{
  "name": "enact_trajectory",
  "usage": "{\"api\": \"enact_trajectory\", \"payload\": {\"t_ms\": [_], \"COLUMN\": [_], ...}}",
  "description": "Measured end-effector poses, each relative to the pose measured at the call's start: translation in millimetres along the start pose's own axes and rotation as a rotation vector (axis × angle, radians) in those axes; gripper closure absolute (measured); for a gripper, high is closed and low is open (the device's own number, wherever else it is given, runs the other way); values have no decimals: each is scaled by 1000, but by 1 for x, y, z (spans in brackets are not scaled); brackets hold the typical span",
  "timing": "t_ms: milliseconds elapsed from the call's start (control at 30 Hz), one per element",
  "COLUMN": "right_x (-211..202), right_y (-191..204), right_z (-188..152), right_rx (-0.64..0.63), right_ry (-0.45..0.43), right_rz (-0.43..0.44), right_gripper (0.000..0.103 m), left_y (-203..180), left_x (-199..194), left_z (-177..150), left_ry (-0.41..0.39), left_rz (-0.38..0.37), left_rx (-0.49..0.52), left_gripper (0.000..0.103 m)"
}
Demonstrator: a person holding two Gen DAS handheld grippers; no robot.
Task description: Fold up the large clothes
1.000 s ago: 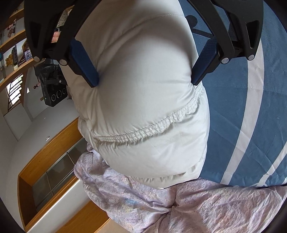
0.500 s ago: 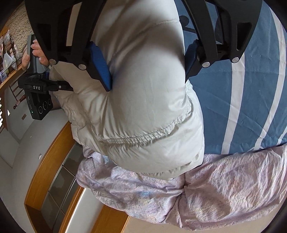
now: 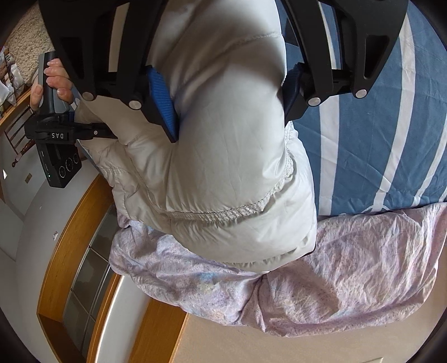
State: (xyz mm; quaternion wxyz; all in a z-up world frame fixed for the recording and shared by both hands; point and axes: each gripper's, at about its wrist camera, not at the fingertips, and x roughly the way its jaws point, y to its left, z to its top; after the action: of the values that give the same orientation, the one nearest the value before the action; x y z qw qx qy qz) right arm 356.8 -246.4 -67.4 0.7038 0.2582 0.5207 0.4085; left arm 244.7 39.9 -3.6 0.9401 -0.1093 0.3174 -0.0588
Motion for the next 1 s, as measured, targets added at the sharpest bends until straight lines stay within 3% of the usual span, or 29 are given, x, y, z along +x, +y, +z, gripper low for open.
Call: {"api": "enact_trajectory", "payload": {"t_ms": [300,567,700,767,867,900,933,1000], "right_x": [63,95,95,91,80,63,63,38], "right_y": [38,58,50,41,44,53,53,62], "right_z": [33,38,30,25,13,5,5,-3], "right_rx": [-73,-123,-94,-68,-86,-121,-121,-138], "right_ry": [52,82,83,75,28,-29,-29,-111], "right_rz": [1,-25,-40,-40,-126,-211,-211,-290], "right_gripper": [55,55,48,40,25,24,21,19], "left_y": [62,113,126,125,118,115,111,107], "left_x": [-7,-2,8,10,4,0,-4,-13], "left_z": [22,28,19,17,21,22,22,22], "left_ry": [-58,-60,-42,-36,-40,-49,-61,-87], "left_rz": [84,118,140,152,207,235,269,336], "left_rx": [-38,-84,-96,-87,-51,-24,3,44], "left_gripper": [38,38,33,28,19,15,11,7]}}
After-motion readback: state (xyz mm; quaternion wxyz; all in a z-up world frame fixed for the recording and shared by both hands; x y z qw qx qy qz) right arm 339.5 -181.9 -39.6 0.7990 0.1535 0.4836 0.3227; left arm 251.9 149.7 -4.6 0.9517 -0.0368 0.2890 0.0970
